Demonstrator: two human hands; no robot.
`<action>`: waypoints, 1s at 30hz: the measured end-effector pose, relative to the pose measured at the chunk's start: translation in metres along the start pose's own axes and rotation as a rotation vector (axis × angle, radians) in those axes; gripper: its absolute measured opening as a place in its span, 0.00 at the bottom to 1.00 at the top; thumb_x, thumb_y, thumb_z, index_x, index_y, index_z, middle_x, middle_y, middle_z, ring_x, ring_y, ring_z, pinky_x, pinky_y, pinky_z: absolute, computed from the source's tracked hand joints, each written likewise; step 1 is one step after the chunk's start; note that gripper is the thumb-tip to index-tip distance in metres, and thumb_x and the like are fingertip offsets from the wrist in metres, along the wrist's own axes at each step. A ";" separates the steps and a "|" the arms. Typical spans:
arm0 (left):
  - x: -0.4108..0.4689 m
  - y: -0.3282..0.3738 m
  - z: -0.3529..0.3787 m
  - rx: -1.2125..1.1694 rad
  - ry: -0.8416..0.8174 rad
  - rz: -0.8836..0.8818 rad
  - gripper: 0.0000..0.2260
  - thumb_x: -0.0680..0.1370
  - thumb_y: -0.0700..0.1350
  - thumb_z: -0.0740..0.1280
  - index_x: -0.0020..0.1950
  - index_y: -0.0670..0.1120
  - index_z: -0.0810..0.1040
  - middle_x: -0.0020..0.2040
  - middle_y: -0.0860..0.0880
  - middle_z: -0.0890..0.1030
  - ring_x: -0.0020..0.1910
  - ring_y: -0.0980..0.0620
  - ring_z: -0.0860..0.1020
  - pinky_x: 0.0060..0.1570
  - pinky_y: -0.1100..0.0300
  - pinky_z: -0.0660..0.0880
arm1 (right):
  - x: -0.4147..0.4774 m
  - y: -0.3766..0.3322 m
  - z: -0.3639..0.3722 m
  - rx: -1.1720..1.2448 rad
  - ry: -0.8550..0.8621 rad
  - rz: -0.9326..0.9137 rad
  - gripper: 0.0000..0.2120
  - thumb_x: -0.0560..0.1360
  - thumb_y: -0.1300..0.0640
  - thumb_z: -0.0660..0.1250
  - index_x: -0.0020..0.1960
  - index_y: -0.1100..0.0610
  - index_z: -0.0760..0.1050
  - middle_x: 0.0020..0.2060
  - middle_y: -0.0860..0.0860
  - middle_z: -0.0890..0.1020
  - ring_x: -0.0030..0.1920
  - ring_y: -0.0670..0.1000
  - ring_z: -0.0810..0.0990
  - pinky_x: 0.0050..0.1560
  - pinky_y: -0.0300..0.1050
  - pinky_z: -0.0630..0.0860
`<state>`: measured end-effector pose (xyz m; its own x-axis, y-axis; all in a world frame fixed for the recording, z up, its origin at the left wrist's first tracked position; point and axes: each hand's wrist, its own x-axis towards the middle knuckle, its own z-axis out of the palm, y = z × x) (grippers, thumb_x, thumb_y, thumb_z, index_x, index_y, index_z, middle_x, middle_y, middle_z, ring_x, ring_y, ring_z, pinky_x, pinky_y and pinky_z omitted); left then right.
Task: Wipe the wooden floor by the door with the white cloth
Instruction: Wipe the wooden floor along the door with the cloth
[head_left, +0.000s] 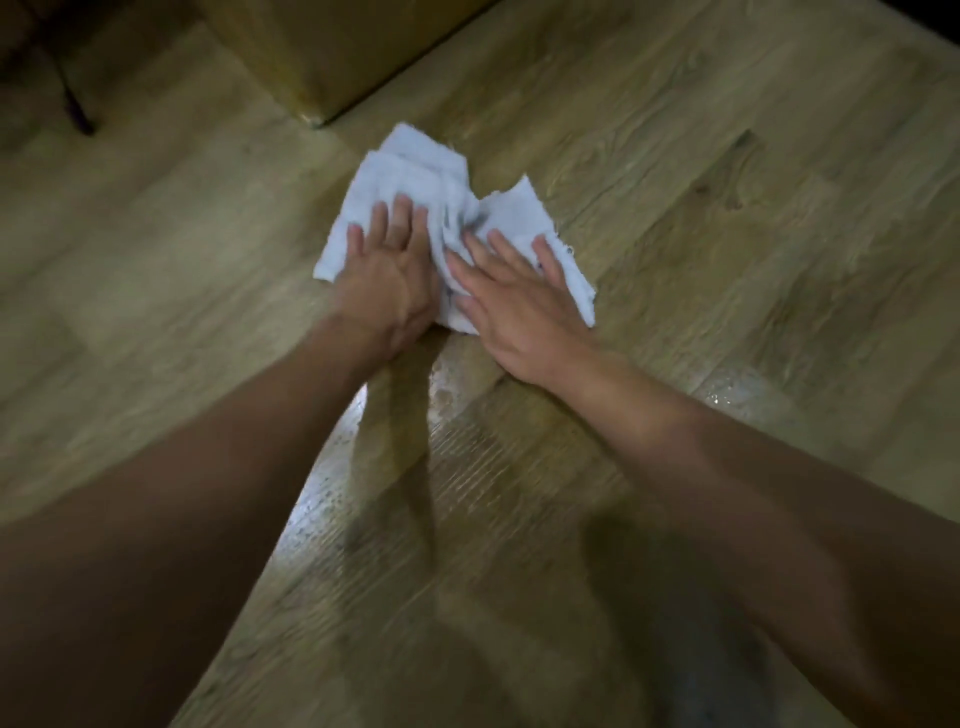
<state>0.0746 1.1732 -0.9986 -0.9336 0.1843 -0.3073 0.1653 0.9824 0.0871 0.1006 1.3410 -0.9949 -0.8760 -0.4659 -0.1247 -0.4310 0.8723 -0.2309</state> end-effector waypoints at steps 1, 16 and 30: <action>-0.018 0.005 0.006 -0.042 0.032 0.020 0.31 0.78 0.54 0.45 0.77 0.38 0.50 0.77 0.35 0.51 0.75 0.33 0.50 0.70 0.36 0.51 | -0.007 0.010 -0.001 -0.022 -0.012 -0.057 0.23 0.83 0.48 0.47 0.77 0.46 0.51 0.77 0.45 0.53 0.77 0.48 0.48 0.74 0.54 0.40; -0.088 0.029 0.015 0.066 0.008 -0.071 0.28 0.81 0.48 0.50 0.77 0.38 0.43 0.77 0.35 0.44 0.75 0.32 0.46 0.71 0.37 0.48 | -0.029 0.034 0.001 0.049 -0.021 -0.302 0.23 0.81 0.45 0.50 0.74 0.48 0.63 0.74 0.50 0.65 0.75 0.49 0.59 0.74 0.49 0.47; -0.125 0.033 0.033 0.112 -0.058 0.042 0.27 0.77 0.46 0.51 0.72 0.33 0.63 0.71 0.30 0.64 0.69 0.27 0.63 0.63 0.30 0.64 | -0.060 0.025 0.008 0.015 0.021 -0.347 0.21 0.80 0.46 0.53 0.70 0.50 0.70 0.70 0.51 0.71 0.72 0.51 0.66 0.73 0.55 0.57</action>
<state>0.2074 1.1832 -0.9885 -0.9057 0.2233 -0.3603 0.2410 0.9705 -0.0042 0.1443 1.3897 -1.0005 -0.6822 -0.7310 -0.0163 -0.7009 0.6602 -0.2697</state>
